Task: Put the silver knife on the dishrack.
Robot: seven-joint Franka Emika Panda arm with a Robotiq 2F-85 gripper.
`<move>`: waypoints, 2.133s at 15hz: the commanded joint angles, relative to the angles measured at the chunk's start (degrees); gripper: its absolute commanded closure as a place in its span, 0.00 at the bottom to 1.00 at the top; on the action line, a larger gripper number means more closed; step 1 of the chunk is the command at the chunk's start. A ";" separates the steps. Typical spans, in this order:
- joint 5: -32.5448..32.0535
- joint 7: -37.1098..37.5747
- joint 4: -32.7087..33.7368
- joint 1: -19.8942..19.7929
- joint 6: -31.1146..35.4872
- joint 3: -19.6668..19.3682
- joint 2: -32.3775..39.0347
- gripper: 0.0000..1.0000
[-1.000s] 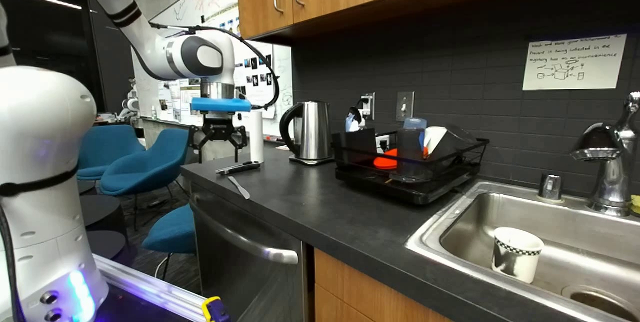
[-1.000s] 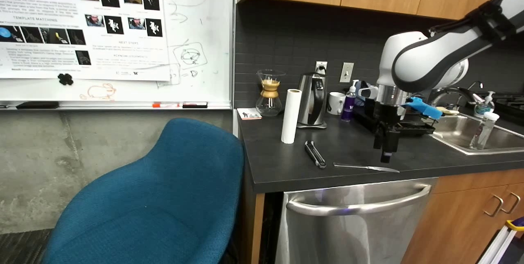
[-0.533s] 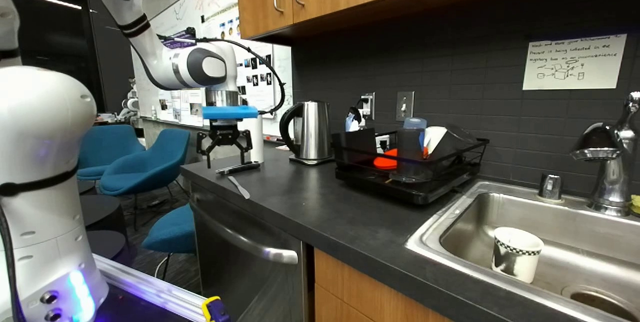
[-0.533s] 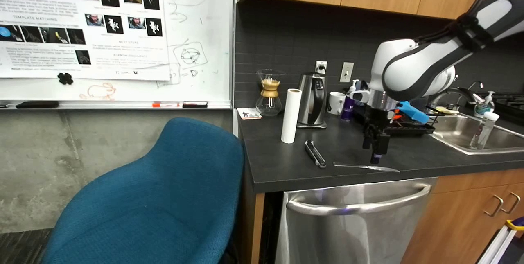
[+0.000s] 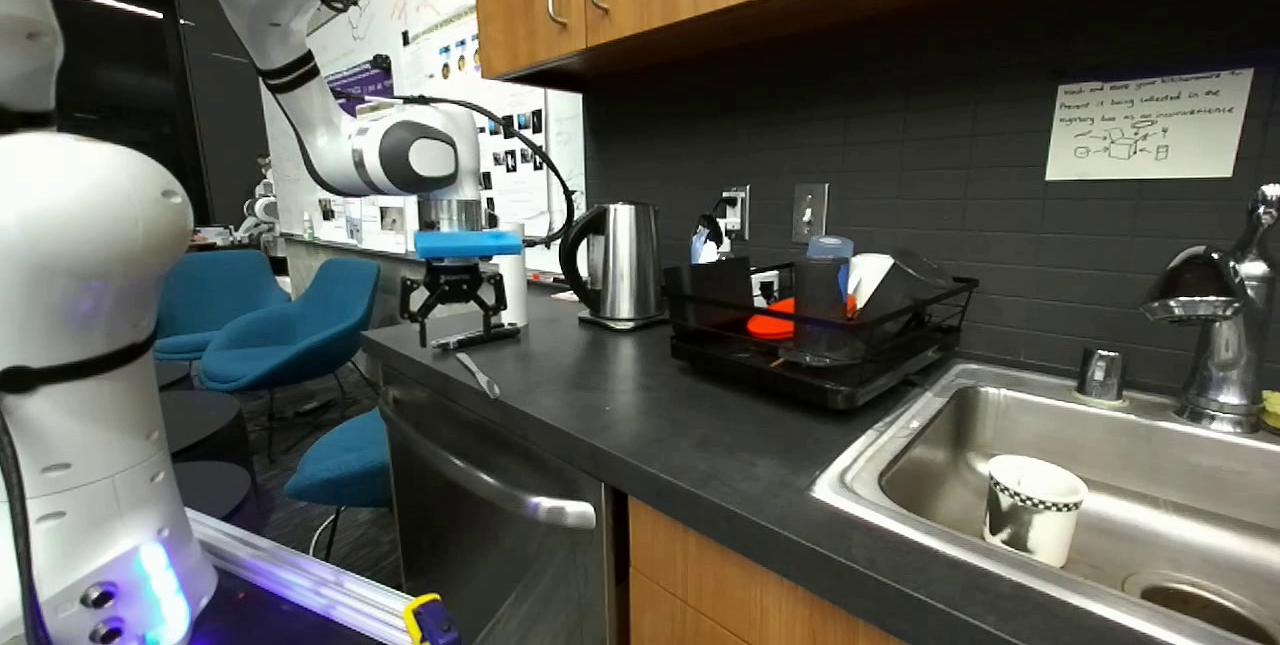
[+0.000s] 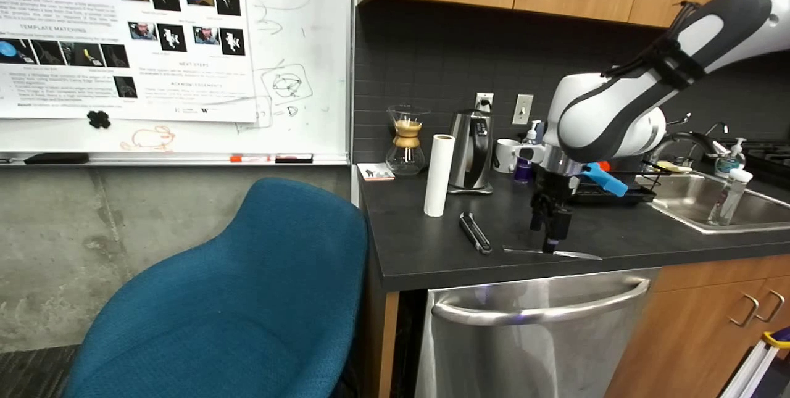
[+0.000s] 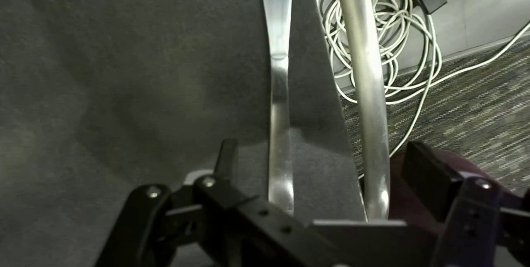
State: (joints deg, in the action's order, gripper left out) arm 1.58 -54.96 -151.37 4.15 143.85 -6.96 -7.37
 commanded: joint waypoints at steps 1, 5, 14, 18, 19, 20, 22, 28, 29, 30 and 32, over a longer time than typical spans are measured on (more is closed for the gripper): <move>2.21 -2.83 1.59 -0.18 1.38 1.80 3.25 0.00; 2.26 -3.53 2.94 -0.46 2.00 3.71 5.66 0.00; 0.31 -3.19 5.82 -1.24 3.52 6.72 9.23 0.01; -1.46 -2.60 6.70 -1.93 3.61 6.72 10.28 0.00; -1.97 -2.54 6.88 -2.15 3.53 6.68 10.48 0.00; -2.34 -2.57 7.05 -2.38 3.60 6.65 10.83 0.02; -2.98 -2.63 7.26 -2.82 3.60 6.66 11.32 0.08; -3.30 -2.89 8.37 -3.68 3.59 6.76 11.77 0.52; -3.32 -2.97 8.52 -3.84 3.65 6.73 11.70 0.62; -3.42 -2.92 8.67 -3.94 3.56 6.71 11.65 0.69; -3.38 -2.94 8.68 -4.06 3.54 6.70 11.59 0.85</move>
State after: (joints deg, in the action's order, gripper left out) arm -1.02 -57.53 -143.14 1.07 146.94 -0.84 3.57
